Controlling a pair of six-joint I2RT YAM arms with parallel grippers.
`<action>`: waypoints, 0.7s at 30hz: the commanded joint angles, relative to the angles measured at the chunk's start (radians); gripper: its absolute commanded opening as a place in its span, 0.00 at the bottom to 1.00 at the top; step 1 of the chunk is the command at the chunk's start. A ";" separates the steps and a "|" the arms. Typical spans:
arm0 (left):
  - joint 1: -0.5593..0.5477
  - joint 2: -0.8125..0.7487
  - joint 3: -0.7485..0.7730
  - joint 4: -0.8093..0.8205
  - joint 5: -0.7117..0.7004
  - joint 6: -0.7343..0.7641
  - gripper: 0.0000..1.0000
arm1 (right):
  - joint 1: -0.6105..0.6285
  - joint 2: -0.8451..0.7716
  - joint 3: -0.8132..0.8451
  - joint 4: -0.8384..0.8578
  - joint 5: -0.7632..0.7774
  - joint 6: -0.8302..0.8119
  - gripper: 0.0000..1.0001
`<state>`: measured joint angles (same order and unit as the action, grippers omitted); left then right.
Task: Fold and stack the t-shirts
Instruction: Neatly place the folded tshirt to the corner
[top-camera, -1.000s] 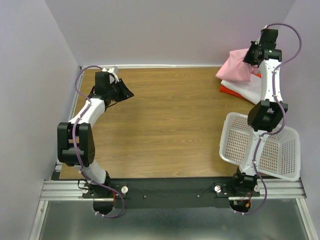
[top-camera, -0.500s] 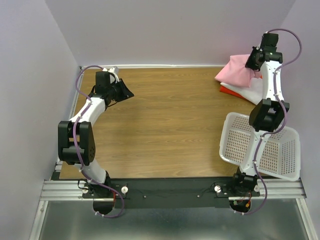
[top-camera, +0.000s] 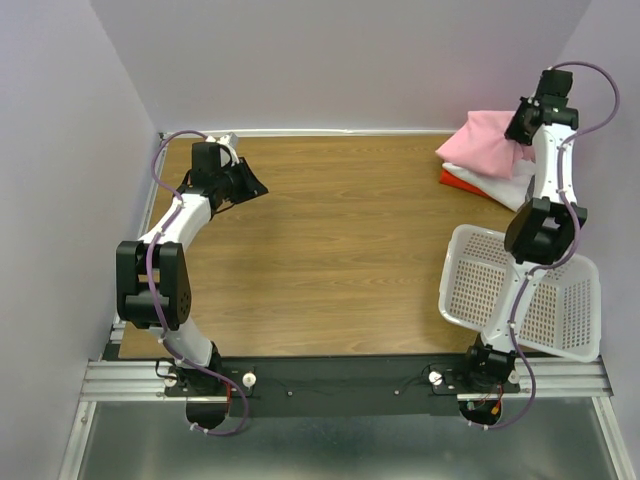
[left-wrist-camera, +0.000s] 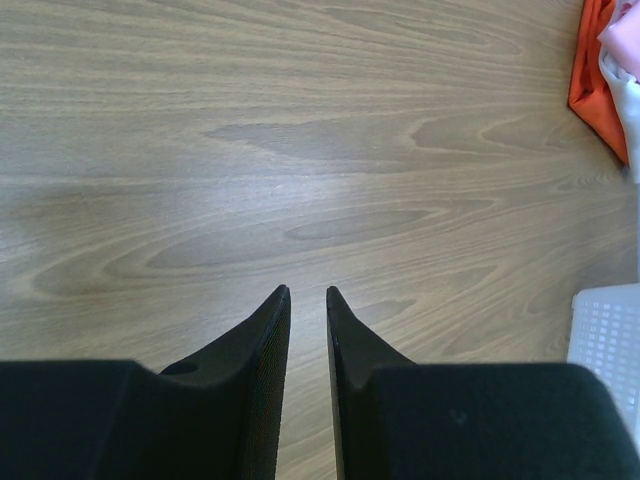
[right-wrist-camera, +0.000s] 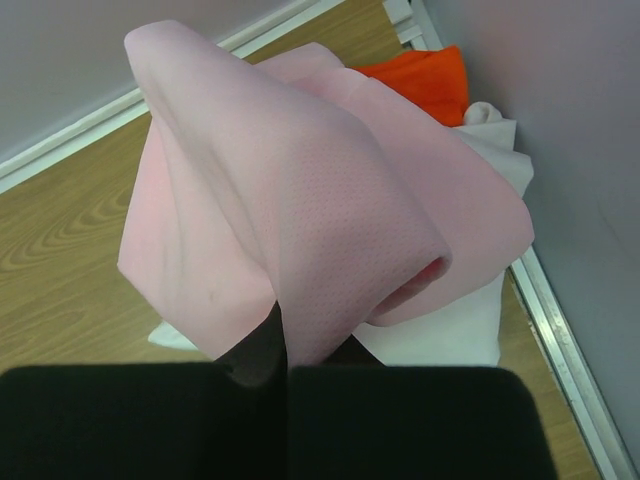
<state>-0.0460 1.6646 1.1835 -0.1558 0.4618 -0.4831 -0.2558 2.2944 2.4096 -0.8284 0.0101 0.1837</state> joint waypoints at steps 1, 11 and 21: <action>-0.003 0.012 0.024 -0.002 0.002 0.009 0.29 | -0.036 -0.046 0.022 0.021 -0.004 -0.001 0.00; -0.014 0.023 0.033 -0.004 0.005 0.008 0.29 | -0.063 -0.044 -0.035 0.022 -0.029 -0.021 0.01; -0.020 0.021 0.045 -0.027 0.000 0.021 0.29 | -0.063 -0.003 -0.069 0.023 0.082 -0.055 0.03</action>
<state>-0.0612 1.6817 1.2003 -0.1669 0.4618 -0.4808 -0.3092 2.2944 2.3508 -0.8257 0.0193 0.1566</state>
